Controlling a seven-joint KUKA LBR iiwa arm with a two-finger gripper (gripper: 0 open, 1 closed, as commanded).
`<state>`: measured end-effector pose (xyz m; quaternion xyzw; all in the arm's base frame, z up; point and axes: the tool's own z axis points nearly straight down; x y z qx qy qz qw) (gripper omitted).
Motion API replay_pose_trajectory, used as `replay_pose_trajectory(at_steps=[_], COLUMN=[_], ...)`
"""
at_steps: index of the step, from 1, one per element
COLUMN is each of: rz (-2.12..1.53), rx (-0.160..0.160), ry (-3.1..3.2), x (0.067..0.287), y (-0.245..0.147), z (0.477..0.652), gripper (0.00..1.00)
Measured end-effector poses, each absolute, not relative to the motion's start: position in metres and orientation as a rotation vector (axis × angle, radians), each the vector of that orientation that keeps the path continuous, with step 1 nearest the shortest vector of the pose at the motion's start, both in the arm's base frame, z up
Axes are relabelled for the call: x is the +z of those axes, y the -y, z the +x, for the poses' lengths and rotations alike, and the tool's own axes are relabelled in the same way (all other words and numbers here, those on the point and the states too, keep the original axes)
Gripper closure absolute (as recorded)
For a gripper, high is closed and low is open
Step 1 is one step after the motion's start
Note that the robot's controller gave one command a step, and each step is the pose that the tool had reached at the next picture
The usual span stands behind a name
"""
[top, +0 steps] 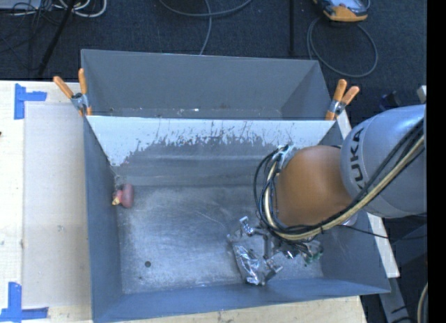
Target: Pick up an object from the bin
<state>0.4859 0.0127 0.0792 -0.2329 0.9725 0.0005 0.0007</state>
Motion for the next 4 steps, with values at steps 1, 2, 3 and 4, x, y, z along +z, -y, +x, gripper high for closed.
replay_pose_trajectory(at_steps=[1,2,3,4], rz=[-1.197,-1.190,-1.238,-1.230], rx=[-0.006,-0.002,-0.002,-0.001], ry=[-2.902,-2.891,-2.878,-2.882], x=[0.074,0.076,0.190,0.255], y=[-0.067,-0.070,-0.082,-0.097], z=[0.515,0.518,0.525,0.523], gripper=[0.00,1.00,1.00,1.00])
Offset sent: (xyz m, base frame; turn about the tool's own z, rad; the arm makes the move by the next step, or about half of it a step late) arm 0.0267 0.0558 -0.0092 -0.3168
